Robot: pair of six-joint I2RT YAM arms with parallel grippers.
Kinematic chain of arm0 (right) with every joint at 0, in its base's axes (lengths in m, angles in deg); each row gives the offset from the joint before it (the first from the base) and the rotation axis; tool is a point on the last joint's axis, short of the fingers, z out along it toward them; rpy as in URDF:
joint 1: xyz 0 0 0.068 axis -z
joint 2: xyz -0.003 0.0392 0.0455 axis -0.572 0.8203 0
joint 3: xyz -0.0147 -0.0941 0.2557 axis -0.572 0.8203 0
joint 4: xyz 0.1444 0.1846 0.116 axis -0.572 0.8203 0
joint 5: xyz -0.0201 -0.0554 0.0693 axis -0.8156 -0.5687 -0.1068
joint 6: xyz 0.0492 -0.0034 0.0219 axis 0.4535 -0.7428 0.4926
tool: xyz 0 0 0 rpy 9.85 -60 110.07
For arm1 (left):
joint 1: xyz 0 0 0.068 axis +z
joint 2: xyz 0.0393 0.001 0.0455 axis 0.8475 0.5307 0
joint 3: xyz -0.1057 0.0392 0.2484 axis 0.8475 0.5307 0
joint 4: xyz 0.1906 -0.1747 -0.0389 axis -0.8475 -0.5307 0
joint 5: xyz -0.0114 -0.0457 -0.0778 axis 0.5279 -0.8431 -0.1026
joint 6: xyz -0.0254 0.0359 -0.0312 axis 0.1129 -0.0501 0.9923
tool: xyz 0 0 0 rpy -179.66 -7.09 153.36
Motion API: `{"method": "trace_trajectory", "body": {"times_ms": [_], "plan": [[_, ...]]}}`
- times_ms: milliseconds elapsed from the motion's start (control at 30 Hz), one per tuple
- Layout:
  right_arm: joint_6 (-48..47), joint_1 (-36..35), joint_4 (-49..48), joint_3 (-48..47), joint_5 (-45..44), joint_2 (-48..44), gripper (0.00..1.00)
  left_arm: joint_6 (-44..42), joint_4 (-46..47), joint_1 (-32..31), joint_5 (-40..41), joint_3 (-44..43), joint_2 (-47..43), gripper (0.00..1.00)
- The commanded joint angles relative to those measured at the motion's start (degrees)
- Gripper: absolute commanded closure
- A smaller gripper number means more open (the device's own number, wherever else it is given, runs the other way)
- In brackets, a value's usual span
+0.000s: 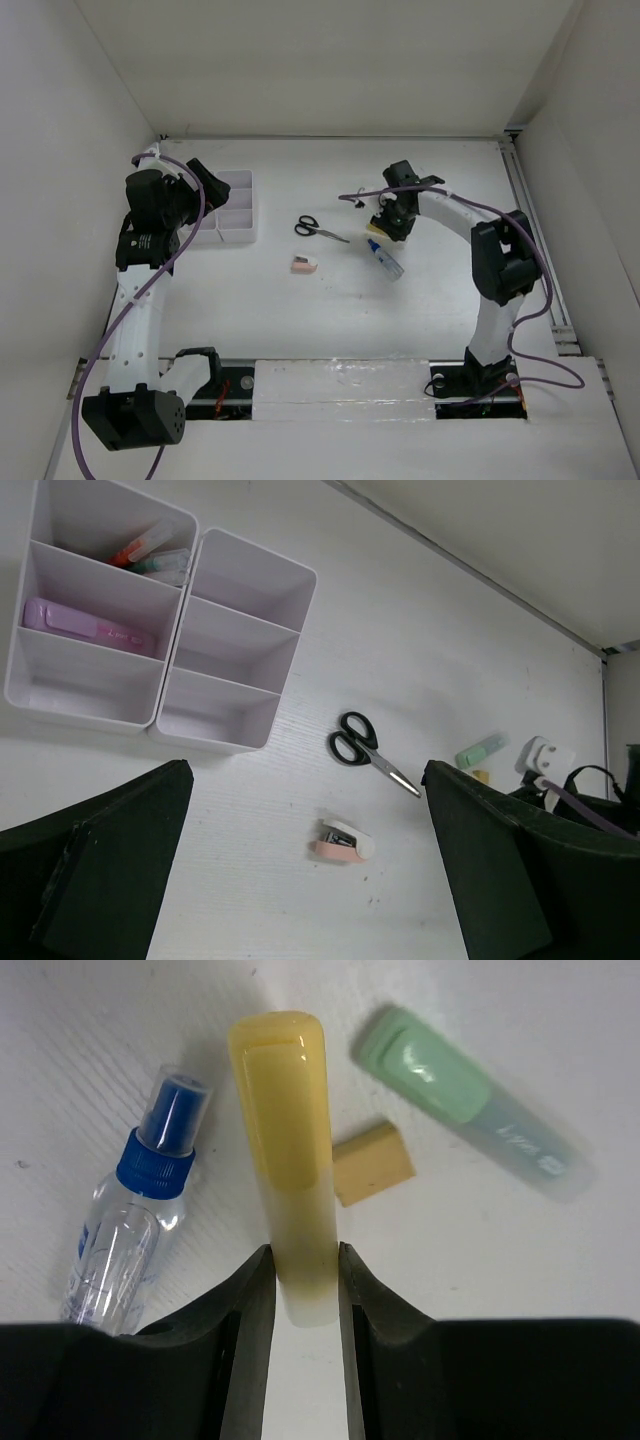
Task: Sort the stationery into containers
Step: Pick up the pen from the center of the board, then place the pen in the storage box.
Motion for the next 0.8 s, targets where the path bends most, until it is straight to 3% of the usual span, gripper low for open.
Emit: {"method": "trace_trajectory", "body": {"times_ms": [0, 267, 367, 400, 433, 533, 567, 700, 767], "plan": [[2.74, -0.53, -1.53, -5.37, 2.73, -5.97, 1.00, -0.71, 1.75, 0.17, 0.14, -0.49, -0.80, 0.00], [8.44, -2.99, -0.03, -11.07, -0.18, -11.86, 1.00, -1.24, 2.36, 0.17, -3.10, -0.49, -0.28, 0.00], [18.00, -4.47, -1.95, -13.63, 2.99, -13.97, 1.00, -1.24, 5.77, 0.17, -10.74, 0.03, -0.98, 0.00], [25.26, -5.44, -2.84, -15.12, 2.99, -13.97, 1.00, -1.24, 6.84, 0.17, -13.37, 0.82, -0.98, 0.00], [27.94, -6.23, -3.37, -16.00, 3.60, -13.97, 1.00, -1.24, 8.15, 0.17, -19.40, 0.83, -1.59, 0.00], [38.55, -12.54, -5.21, -17.33, -0.77, -13.97, 1.00, 1.30, 14.92, 0.17, -28.57, 3.90, -1.60, 0.00], [40.69, -17.53, -8.35, -15.76, -5.57, -14.76, 1.00, 2.62, 17.63, 0.17, -32.69, 4.60, -1.60, 0.00], [54.74, -27.65, -21.36, -11.27, -13.15, -17.75, 1.00, 4.39, 21.61, 0.17, -35.63, 5.74, -1.60, 0.00], [65.43, -29.87, -22.71, -10.65, -16.08, -17.75, 1.00, 4.92, 22.40, 0.17, -36.24, 5.75, -1.60, 0.00]]}}
